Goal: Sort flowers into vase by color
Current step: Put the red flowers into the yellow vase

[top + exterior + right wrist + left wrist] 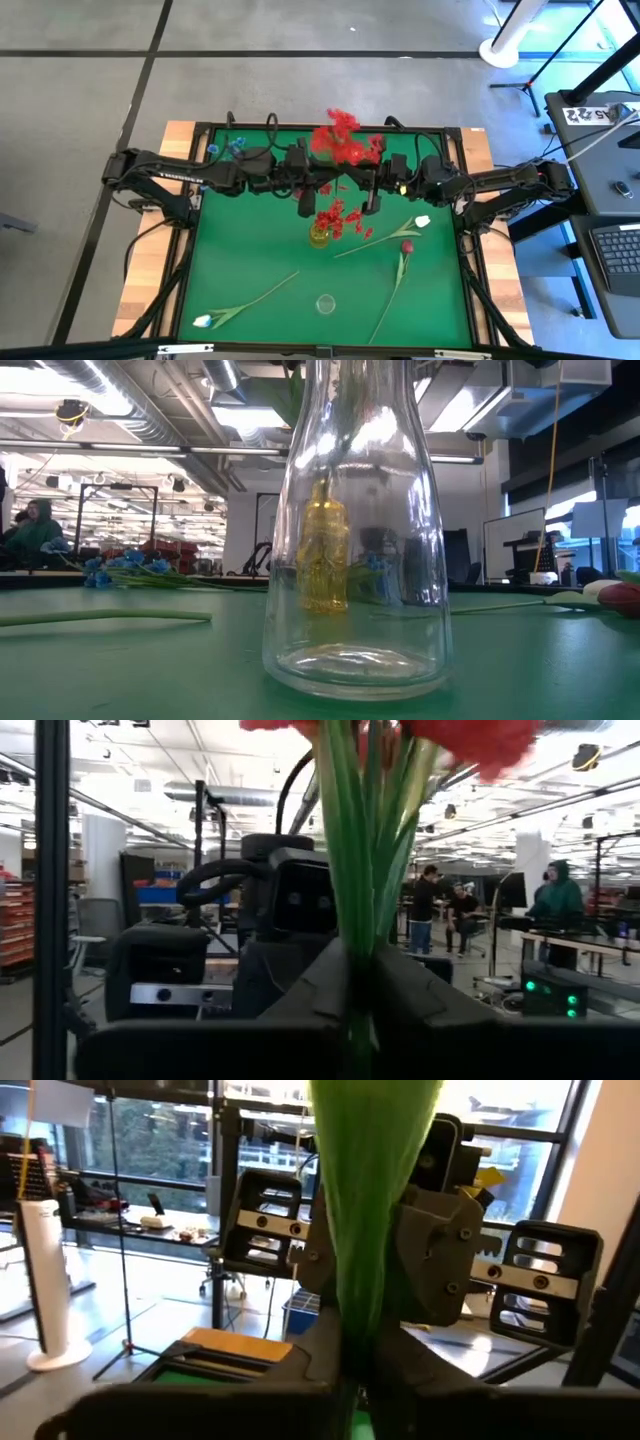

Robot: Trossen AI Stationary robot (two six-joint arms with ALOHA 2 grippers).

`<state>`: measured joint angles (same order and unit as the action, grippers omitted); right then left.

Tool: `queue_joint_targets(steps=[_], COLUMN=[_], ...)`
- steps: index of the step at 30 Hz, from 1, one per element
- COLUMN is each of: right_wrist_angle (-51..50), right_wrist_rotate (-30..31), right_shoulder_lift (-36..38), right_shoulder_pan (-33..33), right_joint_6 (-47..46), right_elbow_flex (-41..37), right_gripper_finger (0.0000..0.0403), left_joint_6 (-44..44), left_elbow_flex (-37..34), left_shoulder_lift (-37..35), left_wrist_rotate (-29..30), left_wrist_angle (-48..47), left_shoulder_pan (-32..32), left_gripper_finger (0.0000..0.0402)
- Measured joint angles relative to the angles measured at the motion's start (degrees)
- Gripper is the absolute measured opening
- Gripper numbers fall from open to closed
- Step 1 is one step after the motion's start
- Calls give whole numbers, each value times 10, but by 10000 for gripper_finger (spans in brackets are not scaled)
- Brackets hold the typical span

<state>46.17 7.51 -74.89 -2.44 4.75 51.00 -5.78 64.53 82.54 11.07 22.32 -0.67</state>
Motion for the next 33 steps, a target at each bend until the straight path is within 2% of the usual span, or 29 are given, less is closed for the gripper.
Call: queue_joint_targets(steps=[3,6,11,15,19,24,27,33], right_wrist_angle=[-21,-90,-247,-352,-450,-508,-478,-367], right_wrist_rotate=[9,8,9,5,20,25,20,35], right_shoulder_lift=[7,31,117,186,238,282,310,407], right_shoulder_pan=[-1,-2,-2,-2,-2,-2,-2,-2], right_joint_6=[0,0,-4,-30,-48,-61,-71,-90], right_elbow_flex=[0,0,-1,0,-1,-3,-46,-194], right_gripper_finger=[74,119,190,222,228,215,206,198], left_joint_6=[0,0,2,4,4,18,22,30], left_elbow_flex=[0,-1,0,0,0,0,0,0], left_shoulder_lift=[-5,-21,-67,-103,-138,-193,-216,-225], left_wrist_rotate=[12,20,23,21,21,21,37,64], left_wrist_angle=[-4,-11,-45,-73,-112,-136,-157,-198], left_shoulder_pan=[0,1,7,14,29,61,88,142], left_gripper_finger=[12,10,8,8,8,8,8,8])
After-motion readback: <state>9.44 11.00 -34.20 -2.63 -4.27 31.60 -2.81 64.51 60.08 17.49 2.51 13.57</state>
